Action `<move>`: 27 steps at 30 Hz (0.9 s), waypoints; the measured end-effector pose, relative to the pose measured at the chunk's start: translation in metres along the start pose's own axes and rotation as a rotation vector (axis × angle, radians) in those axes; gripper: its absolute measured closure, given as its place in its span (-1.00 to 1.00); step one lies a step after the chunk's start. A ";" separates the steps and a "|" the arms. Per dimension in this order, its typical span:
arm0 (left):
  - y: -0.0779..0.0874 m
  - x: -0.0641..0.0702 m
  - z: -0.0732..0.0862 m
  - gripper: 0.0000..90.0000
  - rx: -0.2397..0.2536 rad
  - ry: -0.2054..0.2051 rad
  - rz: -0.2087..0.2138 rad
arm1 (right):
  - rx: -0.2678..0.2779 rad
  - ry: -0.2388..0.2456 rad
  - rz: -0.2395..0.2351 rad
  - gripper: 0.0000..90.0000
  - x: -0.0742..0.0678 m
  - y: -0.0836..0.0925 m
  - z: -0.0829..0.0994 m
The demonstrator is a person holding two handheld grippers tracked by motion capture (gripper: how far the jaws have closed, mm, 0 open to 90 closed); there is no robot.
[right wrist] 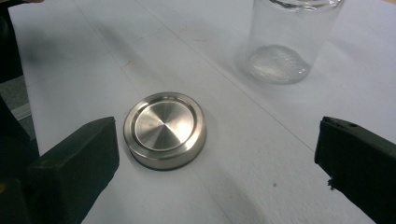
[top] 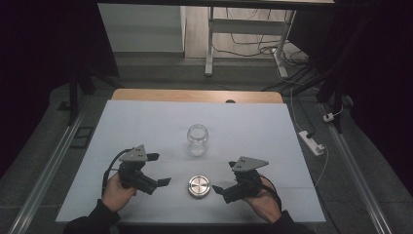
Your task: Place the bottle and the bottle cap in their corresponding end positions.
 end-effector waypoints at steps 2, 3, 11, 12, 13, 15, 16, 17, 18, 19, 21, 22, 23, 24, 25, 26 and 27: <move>0.004 0.001 0.003 -1.00 0.001 0.009 -0.006 | 0.001 -0.009 0.005 -1.00 0.002 0.003 0.001; 0.006 0.001 0.005 -1.00 0.001 0.012 -0.008 | 0.001 -0.013 0.008 -1.00 0.003 0.004 0.002; 0.025 0.000 0.021 -1.00 0.005 0.056 -0.041 | 0.015 -0.031 0.041 -1.00 0.012 0.017 0.006; 0.027 0.000 0.023 -1.00 0.005 0.060 -0.047 | 0.018 -0.034 0.044 -1.00 0.013 0.019 0.006; 0.030 0.000 0.025 -1.00 0.007 0.067 -0.052 | 0.019 -0.037 0.049 -1.00 0.014 0.021 0.007; 0.035 0.000 0.029 -1.00 0.011 0.079 -0.060 | 0.023 -0.042 0.060 -1.00 0.017 0.025 0.009; 0.038 0.000 0.031 -1.00 0.012 0.083 -0.065 | 0.024 -0.046 0.064 -1.00 0.019 0.027 0.010; 0.040 0.000 0.033 -1.00 0.014 0.087 -0.072 | 0.026 -0.050 0.068 -1.00 0.020 0.028 0.010; 0.042 0.000 0.035 -1.00 0.016 0.091 -0.077 | 0.027 -0.055 0.073 -1.00 0.021 0.030 0.011; 0.045 0.001 0.037 -1.00 0.018 0.098 -0.081 | 0.028 -0.058 0.077 -1.00 0.023 0.032 0.012; 0.049 0.001 0.042 -1.00 0.018 0.106 -0.091 | 0.031 -0.064 0.087 -1.00 0.026 0.036 0.014; 0.052 0.001 0.045 -1.00 0.016 0.109 -0.097 | 0.033 -0.068 0.092 -1.00 0.027 0.038 0.015; 0.054 0.002 0.047 -1.00 0.015 0.114 -0.104 | 0.035 -0.072 0.096 -1.00 0.029 0.040 0.016; 0.056 0.002 0.050 -1.00 0.015 0.118 -0.107 | 0.038 -0.077 0.104 -1.00 0.030 0.042 0.017; 0.059 0.002 0.052 -1.00 0.015 0.124 -0.112 | 0.042 -0.084 0.109 -1.00 0.032 0.044 0.018; 0.061 0.002 0.055 -1.00 0.018 0.130 -0.116 | 0.045 -0.089 0.115 -1.00 0.033 0.046 0.019; 0.063 0.002 0.057 -1.00 0.019 0.134 -0.118 | 0.046 -0.094 0.120 -1.00 0.035 0.048 0.020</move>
Point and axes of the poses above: each handheld gripper's, and its own axes: y roughly backward along the jaws, z roughly out of its underside, x roughly to its right, the point moved 8 cm from there along -y, roughly forward along the jaws, and after that the axes turned 8 degrees about -y, right-handed, at the moved point
